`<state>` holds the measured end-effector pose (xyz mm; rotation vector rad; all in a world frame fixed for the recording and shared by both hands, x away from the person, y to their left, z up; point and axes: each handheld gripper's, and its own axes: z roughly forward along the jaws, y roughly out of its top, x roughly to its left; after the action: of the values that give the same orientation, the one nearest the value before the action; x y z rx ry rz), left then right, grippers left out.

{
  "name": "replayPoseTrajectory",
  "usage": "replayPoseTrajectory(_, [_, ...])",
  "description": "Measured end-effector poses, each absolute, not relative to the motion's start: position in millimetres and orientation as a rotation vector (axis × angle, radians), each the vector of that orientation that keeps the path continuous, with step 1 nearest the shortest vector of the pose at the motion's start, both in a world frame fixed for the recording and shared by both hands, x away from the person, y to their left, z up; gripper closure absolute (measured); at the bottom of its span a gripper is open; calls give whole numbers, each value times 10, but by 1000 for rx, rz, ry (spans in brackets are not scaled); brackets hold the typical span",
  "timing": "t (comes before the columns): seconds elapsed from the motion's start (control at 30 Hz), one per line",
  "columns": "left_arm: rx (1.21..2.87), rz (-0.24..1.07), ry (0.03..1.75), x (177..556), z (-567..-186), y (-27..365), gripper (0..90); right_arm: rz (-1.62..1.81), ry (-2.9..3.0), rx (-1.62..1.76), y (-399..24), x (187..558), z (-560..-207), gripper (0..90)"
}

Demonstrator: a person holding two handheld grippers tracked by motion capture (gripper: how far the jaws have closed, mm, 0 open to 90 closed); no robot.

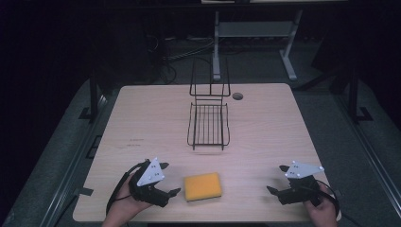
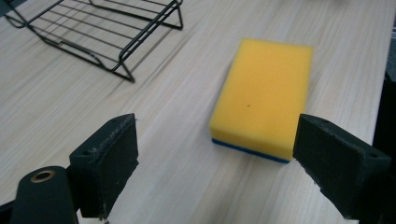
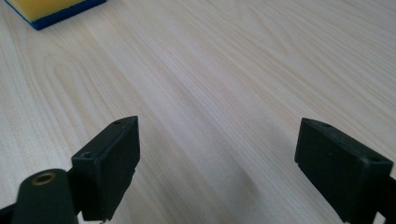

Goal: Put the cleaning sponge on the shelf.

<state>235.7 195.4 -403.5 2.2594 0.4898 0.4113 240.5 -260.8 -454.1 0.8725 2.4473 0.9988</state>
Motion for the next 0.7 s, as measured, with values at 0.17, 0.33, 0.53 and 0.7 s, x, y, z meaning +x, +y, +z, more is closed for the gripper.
replayPoseTrajectory(0.17, [2263,383,468,2372,-4021,1868,134,1003,2449,880,-2601,2400,-4542,138])
replayPoseTrajectory(0.33, [2278,356,446,2396,-4026,1787,134,1003,2448,877,-2597,2400,-4540,138])
replayPoseTrajectory(0.53, [2304,329,408,2418,-4028,1687,134,1004,2449,867,-2604,2401,-4537,138])
replayPoseTrajectory(0.7, [2326,302,390,2435,-4048,1630,135,1013,2443,867,-2605,2392,-4525,138])
